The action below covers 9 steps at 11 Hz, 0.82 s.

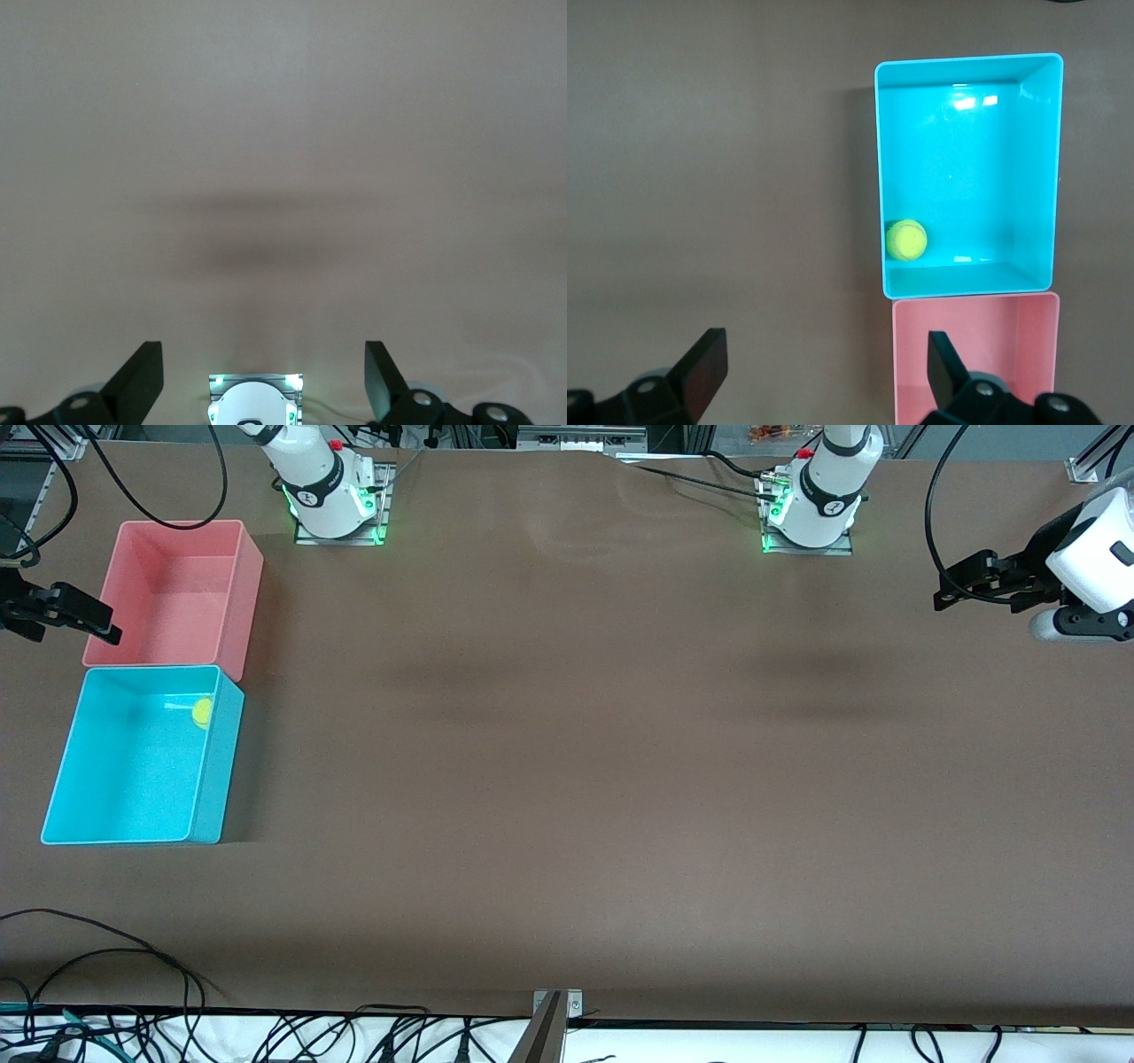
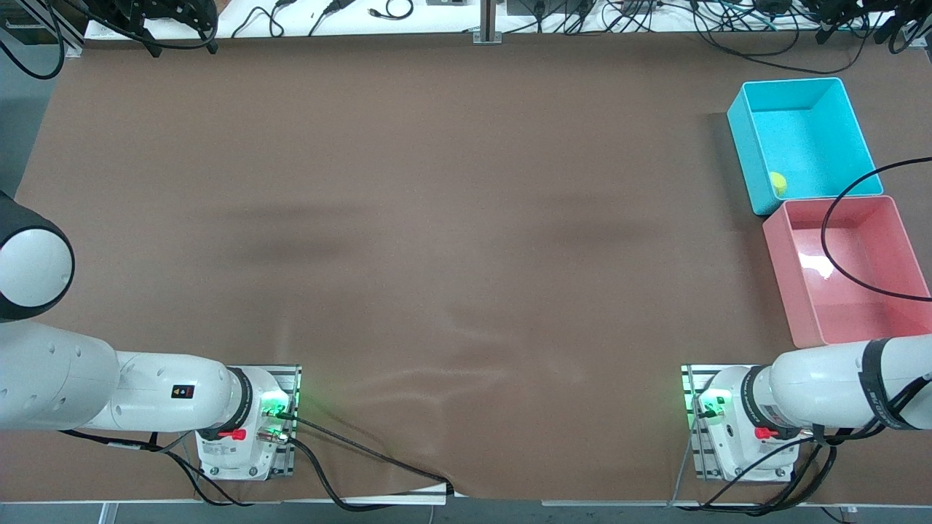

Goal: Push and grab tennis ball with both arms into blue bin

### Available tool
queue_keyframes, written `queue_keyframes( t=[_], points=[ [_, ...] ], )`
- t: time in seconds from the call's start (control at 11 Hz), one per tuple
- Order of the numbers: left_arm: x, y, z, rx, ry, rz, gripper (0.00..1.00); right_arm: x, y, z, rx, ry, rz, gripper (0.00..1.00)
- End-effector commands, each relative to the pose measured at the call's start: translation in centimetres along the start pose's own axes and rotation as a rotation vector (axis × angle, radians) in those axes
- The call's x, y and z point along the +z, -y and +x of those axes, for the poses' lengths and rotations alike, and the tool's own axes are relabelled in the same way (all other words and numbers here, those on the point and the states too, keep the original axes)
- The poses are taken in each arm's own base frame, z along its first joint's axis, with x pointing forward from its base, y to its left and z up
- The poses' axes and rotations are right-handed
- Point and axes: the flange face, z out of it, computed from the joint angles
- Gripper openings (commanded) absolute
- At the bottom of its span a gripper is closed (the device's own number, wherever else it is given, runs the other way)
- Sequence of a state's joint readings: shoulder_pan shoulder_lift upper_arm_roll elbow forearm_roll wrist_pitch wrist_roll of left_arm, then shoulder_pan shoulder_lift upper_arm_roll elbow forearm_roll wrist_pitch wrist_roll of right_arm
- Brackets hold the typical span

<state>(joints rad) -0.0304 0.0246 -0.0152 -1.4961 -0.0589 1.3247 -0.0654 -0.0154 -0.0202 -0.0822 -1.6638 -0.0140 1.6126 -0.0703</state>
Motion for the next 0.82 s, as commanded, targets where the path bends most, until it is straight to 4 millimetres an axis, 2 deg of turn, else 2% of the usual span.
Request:
queue_keyframes(
  t=[0.0, 0.27, 0.46, 0.73],
  points=[
    [-0.6, -0.2, -0.3, -0.002, -0.009, -0.026, 1.00, -0.3, 0.3, -0.1, 0.010, 0.016, 0.002, 1.00],
    [-0.6, -0.2, -0.3, -0.003, -0.009, -0.024, 1.00, 0.8, 0.9, 0.5, 0.000, 0.041, 0.003, 1.00],
    [-0.6, -0.2, -0.3, -0.003, -0.009, -0.024, 1.00, 0.6, 2.0, 0.4, -0.018, 0.038, 0.002, 1.00],
    [-0.6, -0.1, -0.3, -0.004, -0.009, -0.024, 1.00, -0.8, 2.0, 0.1, -0.017, 0.045, 0.002, 1.00]
  ],
)
